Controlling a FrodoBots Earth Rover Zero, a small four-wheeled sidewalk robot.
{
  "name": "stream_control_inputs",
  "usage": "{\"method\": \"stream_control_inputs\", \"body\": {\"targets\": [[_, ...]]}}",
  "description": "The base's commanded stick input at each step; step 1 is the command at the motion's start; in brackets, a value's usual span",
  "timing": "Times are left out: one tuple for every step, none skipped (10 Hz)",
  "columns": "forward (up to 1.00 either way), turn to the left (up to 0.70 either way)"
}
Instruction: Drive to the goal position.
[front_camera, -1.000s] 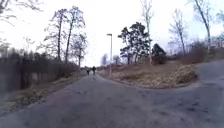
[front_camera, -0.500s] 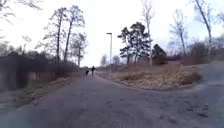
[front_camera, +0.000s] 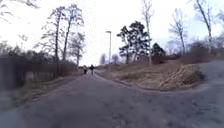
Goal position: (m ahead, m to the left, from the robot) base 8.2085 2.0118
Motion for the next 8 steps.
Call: {"method": "stream_control_inputs", "body": {"targets": [[0.5, 0.01], [0.5, 0.01], [0.5, 0.01], [0.5, 0.01], [0.5, 0.01], [0.5, 0.01], [0.5, 0.01], [0.5, 0.01]]}}
